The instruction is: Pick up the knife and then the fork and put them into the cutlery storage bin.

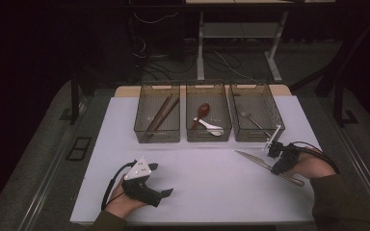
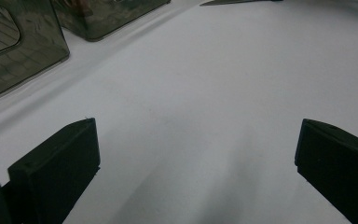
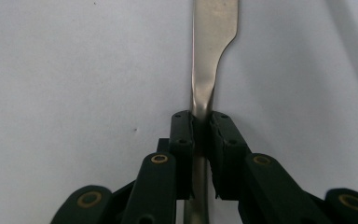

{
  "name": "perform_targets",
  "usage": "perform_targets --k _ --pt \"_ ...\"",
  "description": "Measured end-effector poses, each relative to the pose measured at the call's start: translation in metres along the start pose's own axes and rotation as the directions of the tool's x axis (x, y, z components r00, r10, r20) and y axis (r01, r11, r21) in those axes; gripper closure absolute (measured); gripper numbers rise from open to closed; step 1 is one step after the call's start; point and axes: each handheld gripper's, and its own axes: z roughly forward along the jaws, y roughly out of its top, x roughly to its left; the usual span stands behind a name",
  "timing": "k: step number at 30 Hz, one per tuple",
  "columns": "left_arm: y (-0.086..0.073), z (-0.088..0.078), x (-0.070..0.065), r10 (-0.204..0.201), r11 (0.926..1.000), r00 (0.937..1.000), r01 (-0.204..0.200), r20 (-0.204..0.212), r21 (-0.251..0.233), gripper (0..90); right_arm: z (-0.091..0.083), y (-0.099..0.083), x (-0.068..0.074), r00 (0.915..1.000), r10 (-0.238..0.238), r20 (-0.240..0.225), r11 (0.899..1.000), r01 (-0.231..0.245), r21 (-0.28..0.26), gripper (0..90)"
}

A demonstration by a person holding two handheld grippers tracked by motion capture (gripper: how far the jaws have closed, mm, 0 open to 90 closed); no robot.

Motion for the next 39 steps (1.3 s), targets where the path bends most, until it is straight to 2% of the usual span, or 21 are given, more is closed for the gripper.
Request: perform_targets --k 2,5,9,13,16,20,25,30,36,39 --pt "0.000 0.000 0.000 0.000 1.0000 1.0000 0.000 0.001 0.000 0.0 -0.001 -0.001 0.000 0.9998 0.004 -0.019 1.000 -0.004 -0.009 79.7" --pt "0.000 0.000 0.000 0.001 1.0000 1.0000 -0.001 0.001 0.001 0.0 -0.003 -0.002 -0.001 1.0000 0.001 -0.007 0.999 -0.001 -0.032 79.7" --pt "0.000 0.000 0.000 0.000 1.0000 1.0000 0.000 0.000 -0.002 0.0 -0.011 -0.005 -0.003 0.9999 0.014 -0.006 0.994 -0.015 -0.110 79.8" --pt "0.000 0.000 0.000 -0.001 1.0000 1.0000 0.001 0.000 -0.006 0.0 -0.018 -0.007 -0.004 0.9994 0.030 -0.018 0.983 -0.033 -0.180 79.8" --pt "0.000 0.000 0.001 -0.001 1.0000 1.0000 0.001 0.001 -0.008 0.0 -0.022 -0.010 -0.006 0.9985 0.045 -0.030 0.970 -0.051 -0.239 79.8" --pt "0.001 0.000 0.003 -0.003 0.9998 1.0000 0.003 0.002 -0.021 0.0 -0.027 -0.014 -0.011 0.9968 0.075 -0.025 0.946 -0.079 -0.314 79.8" --pt "0.001 0.000 0.006 -0.001 0.9995 1.0000 0.001 0.005 -0.032 0.0 -0.033 -0.020 -0.018 0.9941 0.101 -0.041 0.915 -0.109 -0.388 79.8" --pt "0.001 0.001 0.006 -0.004 0.9995 1.0000 0.004 0.005 -0.033 0.0 -0.035 -0.026 -0.023 0.9901 0.125 -0.062 0.873 -0.140 -0.466 79.9" --pt "0.001 0.001 0.006 -0.004 0.9993 1.0000 0.005 0.004 -0.036 0.0 -0.037 -0.032 -0.028 0.9847 0.151 -0.087 0.831 -0.174 -0.528 79.9" --pt "0.001 0.001 0.006 -0.006 0.9993 1.0000 0.006 0.006 -0.038 0.0 -0.038 -0.036 -0.031 0.9789 0.167 -0.118 0.794 -0.204 -0.573 79.9"
